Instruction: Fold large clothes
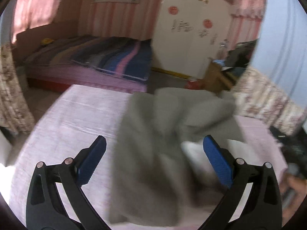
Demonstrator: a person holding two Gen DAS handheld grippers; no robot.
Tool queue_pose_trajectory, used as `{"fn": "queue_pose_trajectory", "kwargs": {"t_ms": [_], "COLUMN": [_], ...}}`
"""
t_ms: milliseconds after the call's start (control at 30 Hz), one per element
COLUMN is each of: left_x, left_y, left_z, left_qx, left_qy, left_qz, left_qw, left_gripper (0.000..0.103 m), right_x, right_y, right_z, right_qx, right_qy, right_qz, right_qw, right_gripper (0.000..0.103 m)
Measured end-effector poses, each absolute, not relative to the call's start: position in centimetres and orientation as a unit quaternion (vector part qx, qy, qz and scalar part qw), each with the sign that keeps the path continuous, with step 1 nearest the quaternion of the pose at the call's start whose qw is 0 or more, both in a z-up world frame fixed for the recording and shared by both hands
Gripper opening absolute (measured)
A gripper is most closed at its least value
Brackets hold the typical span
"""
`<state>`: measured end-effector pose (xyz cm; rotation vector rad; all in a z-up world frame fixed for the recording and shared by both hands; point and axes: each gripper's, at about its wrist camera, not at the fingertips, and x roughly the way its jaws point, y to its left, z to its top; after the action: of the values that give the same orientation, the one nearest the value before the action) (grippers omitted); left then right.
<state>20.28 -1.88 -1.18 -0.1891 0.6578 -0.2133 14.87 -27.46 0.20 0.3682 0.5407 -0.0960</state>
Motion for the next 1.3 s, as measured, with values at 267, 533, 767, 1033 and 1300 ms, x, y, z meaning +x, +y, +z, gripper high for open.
{"fn": "queue_pose_trajectory", "kwargs": {"t_ms": [267,533,767,1033,1300], "left_x": [18.7,20.1,19.1,18.4,19.4], "left_y": [-11.0,-10.4,-9.2,-2.9,-0.3], "left_z": [-5.4,-8.0,-5.7,-3.0,-7.5], "left_qx": [-0.016,-0.026,-0.007,0.015,0.070], "left_qy": [0.335,0.342,0.313,0.287,0.327], "left_qz": [-0.136,-0.176,-0.173,-0.072,-0.005], "left_qw": [0.932,0.923,0.934,0.955,0.943], "left_gripper": [0.100,0.045,0.012,0.012,0.048], "right_x": [14.5,15.0,14.9,14.6,14.9], "right_y": [-30.3,-27.6,-25.6,-24.4,-21.8], "right_z": [-2.1,-4.2,-4.2,-3.8,-4.3], "right_qx": [0.203,0.178,0.161,0.144,0.114], "right_qy": [0.271,0.291,0.291,0.285,0.299], "right_qz": [-0.063,-0.020,0.005,0.020,0.046], "right_qw": [0.939,0.940,0.943,0.948,0.946], "right_gripper": [0.094,0.094,0.094,0.094,0.094]}}
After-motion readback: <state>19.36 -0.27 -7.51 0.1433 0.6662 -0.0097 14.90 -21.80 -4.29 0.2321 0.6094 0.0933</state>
